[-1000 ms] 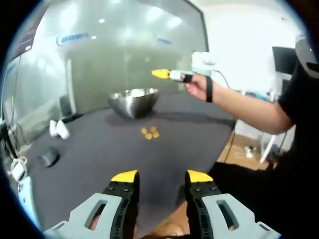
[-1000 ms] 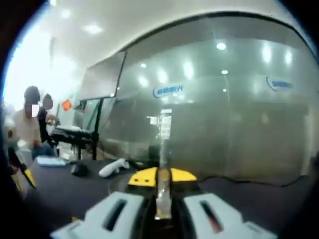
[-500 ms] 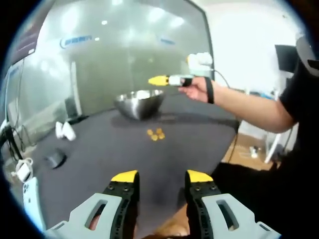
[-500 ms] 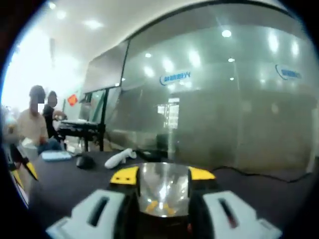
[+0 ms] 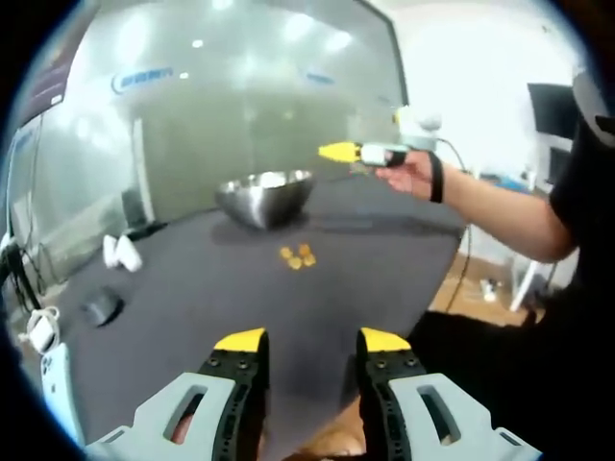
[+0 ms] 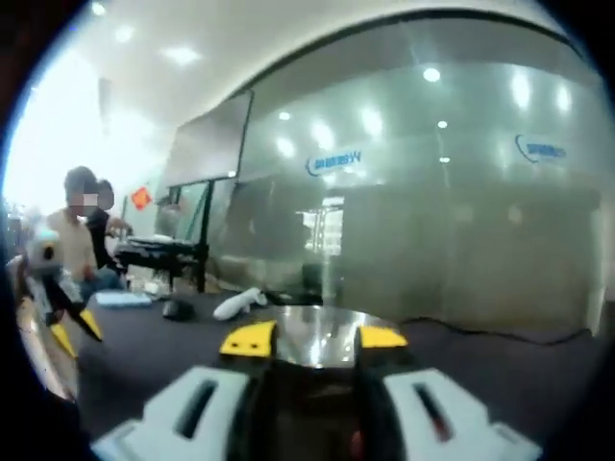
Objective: Pick up the QQ candy scattered on the table and place it into the stainless steel bowl on the table
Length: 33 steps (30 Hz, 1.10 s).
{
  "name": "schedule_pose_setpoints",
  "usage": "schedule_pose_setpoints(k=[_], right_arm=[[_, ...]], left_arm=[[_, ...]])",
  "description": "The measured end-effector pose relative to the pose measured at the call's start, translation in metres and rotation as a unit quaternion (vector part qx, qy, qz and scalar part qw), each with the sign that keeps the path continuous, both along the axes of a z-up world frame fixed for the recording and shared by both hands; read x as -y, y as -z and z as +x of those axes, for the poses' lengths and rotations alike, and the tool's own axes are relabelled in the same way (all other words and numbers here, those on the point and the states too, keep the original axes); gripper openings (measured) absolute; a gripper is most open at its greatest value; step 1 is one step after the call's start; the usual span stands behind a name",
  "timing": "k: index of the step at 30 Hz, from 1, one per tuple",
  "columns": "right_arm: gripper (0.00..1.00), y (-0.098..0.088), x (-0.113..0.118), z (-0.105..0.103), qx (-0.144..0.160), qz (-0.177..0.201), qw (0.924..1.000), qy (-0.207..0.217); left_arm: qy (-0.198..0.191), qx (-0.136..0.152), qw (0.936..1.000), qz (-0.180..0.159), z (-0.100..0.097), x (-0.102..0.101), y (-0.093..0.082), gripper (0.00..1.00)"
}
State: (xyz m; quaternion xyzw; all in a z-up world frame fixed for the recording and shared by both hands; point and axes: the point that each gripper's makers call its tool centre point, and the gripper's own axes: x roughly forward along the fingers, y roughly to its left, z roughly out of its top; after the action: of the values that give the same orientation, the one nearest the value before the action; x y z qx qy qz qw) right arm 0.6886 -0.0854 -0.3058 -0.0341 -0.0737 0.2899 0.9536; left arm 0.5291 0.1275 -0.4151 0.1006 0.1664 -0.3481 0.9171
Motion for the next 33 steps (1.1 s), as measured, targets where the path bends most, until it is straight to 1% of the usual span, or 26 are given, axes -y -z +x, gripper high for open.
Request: schedule_pose_setpoints(k=[1,2,3,4,5,9,11,14,16,17,18,20,23,24,25,27,29,31,32,33], right_arm=[[0.28,0.002,-0.002,-0.006,-0.006,0.005,0.9998,-0.020],[0.27,0.005,-0.005,-0.012,-0.020,0.024,0.9985,-0.045],[0.27,0.008,-0.006,-0.015,-0.044,0.050,0.9957,-0.064],[0.28,0.010,-0.005,-0.017,-0.055,0.062,0.9935,-0.078],[0.28,0.014,-0.005,-0.020,-0.059,0.060,0.9923,-0.090],[0.27,0.035,0.002,-0.023,-0.068,0.017,0.9939,-0.085],[0.27,0.044,0.002,-0.026,-0.074,0.010,0.9932,-0.090],[0.27,0.061,-0.005,-0.032,-0.093,-0.015,0.9897,-0.108],[0.27,0.068,-0.011,-0.032,-0.098,-0.027,0.9886,-0.110],[0.27,0.073,-0.014,-0.031,-0.106,-0.032,0.9873,-0.114],[0.27,0.079,-0.020,-0.033,-0.118,-0.040,0.9846,-0.122],[0.27,0.089,-0.028,-0.032,-0.130,-0.054,0.9818,-0.127],[0.26,0.096,-0.042,-0.031,-0.136,-0.056,0.9797,-0.136],[0.26,0.099,-0.046,-0.028,-0.136,-0.062,0.9800,-0.132],[0.26,0.103,-0.050,-0.025,-0.138,-0.078,0.9790,-0.129],[0.26,0.108,-0.061,-0.026,-0.149,-0.083,0.9750,-0.142],[0.26,0.112,-0.075,-0.028,-0.154,-0.094,0.9712,-0.156],[0.25,0.119,-0.090,-0.030,-0.166,-0.109,0.9652,-0.170],[0.25,0.119,-0.095,-0.028,-0.166,-0.108,0.9652,-0.171],[0.25,0.120,-0.100,-0.028,-0.172,-0.109,0.9638,-0.172]], left_arm=[[0.000,0.001,1.0000,0.000,0.001,0.000,-0.001,0.38],[0.000,0.002,1.0000,0.000,0.001,-0.001,-0.001,0.38],[0.001,0.001,1.0000,-0.001,0.002,-0.001,-0.001,0.38],[0.000,0.001,1.0000,-0.001,0.002,-0.001,-0.001,0.38],[-0.001,0.002,1.0000,-0.002,0.004,-0.001,-0.001,0.38],[-0.001,0.004,1.0000,-0.001,0.005,0.001,-0.001,0.38],[0.004,0.004,1.0000,-0.001,0.005,0.002,-0.001,0.38],[0.007,0.004,1.0000,0.001,0.003,0.003,0.000,0.38],[0.007,0.002,1.0000,0.001,0.003,0.002,0.000,0.38],[0.006,0.002,1.0000,0.001,0.004,0.002,0.001,0.38],[0.005,0.001,1.0000,0.001,0.004,0.002,0.001,0.38],[0.004,0.001,1.0000,0.000,0.004,0.001,0.001,0.38],[0.005,0.000,1.0000,0.000,0.004,0.003,0.001,0.38],[0.005,-0.001,1.0000,0.000,0.003,0.003,0.002,0.38],[0.006,-0.001,1.0000,0.000,0.003,0.003,0.002,0.38],[0.005,-0.003,1.0000,0.002,0.003,0.003,0.003,0.38],[0.003,-0.003,1.0000,0.001,0.003,0.002,0.004,0.38],[0.003,-0.004,1.0000,0.001,0.003,0.002,0.004,0.38],[0.003,-0.004,1.0000,0.001,0.002,0.002,0.004,0.39],[0.003,-0.005,1.0000,0.001,0.002,0.002,0.004,0.39]])
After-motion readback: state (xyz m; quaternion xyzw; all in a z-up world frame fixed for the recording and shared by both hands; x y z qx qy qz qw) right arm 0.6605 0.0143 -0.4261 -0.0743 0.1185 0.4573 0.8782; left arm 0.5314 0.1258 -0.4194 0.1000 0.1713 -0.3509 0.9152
